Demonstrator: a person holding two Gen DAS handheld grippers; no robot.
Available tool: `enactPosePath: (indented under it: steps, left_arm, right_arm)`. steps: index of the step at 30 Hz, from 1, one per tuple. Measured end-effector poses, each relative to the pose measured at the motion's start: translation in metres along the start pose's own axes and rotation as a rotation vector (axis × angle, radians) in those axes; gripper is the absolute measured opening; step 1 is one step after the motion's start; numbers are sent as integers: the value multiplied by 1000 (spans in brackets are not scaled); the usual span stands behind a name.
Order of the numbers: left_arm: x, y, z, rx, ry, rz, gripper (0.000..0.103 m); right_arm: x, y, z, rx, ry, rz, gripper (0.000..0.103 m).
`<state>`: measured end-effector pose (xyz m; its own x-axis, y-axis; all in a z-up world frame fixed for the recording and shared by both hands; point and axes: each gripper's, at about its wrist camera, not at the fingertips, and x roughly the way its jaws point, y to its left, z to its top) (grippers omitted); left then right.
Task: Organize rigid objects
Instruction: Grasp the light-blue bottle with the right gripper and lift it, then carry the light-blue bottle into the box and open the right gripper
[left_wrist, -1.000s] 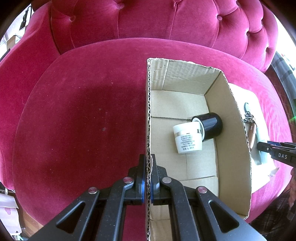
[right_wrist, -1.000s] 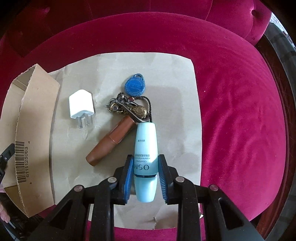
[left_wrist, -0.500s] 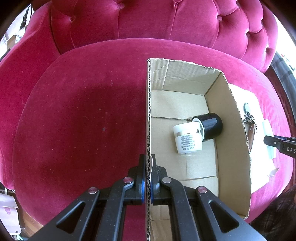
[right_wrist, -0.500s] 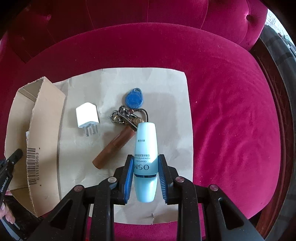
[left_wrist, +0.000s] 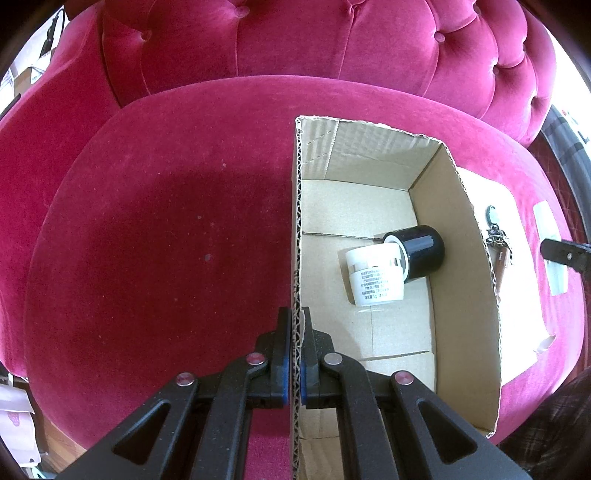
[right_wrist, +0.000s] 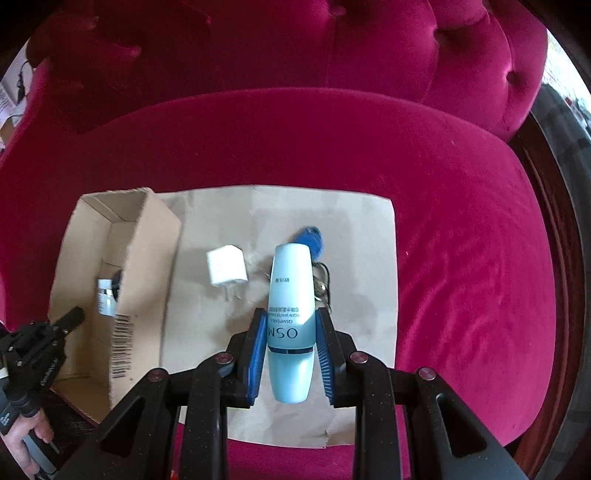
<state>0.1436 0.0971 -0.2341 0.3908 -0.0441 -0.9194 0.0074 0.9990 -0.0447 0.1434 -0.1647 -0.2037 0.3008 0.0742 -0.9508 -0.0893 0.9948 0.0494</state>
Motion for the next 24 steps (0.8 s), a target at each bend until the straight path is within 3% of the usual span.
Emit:
enactPosePath:
  steps: [24]
  left_arm:
    - [-1,1,1,-6,2,-7,3]
  right_arm:
    - [-33,95,46,-213,-83,180,27]
